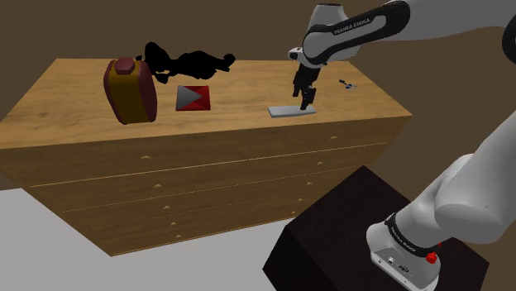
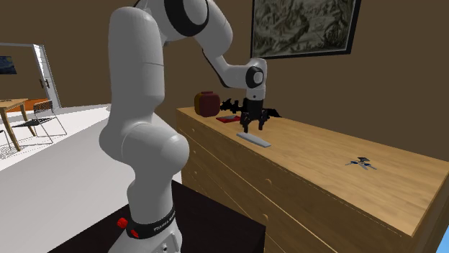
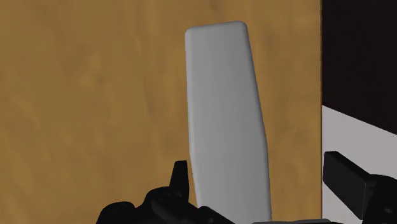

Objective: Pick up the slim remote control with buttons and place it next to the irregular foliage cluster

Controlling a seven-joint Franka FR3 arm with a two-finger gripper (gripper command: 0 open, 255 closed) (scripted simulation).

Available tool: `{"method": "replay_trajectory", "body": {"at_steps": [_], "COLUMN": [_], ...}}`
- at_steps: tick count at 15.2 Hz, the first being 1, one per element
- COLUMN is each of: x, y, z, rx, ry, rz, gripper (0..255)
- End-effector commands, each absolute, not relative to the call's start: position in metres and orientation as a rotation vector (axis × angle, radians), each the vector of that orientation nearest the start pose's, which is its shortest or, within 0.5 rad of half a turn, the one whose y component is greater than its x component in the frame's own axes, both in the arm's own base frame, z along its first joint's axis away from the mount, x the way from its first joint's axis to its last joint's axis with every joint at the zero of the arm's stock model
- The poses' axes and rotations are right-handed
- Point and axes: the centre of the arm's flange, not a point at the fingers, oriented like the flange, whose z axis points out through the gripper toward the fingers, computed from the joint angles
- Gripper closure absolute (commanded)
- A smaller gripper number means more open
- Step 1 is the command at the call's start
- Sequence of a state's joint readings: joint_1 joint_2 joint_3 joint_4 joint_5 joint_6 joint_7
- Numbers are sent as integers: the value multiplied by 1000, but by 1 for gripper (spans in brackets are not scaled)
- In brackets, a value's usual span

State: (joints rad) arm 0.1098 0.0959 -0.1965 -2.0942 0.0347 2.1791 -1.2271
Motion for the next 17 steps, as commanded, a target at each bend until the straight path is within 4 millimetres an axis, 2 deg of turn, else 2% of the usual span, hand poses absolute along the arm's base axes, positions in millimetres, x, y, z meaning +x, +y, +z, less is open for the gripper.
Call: {"method": "replay_trajectory", "body": {"at_steps": [1,8,16,17], "x": [570,570,570,570], "y": [-45,-45,-45,-45], "z": [367,327,327,327], "rx": [-2604,-2604,-2604,-2604], "ry": [-1738,-1738,-1738,-1738], "rz": [-3,-3,-3,-3], "gripper": [0,0,0,255]}}
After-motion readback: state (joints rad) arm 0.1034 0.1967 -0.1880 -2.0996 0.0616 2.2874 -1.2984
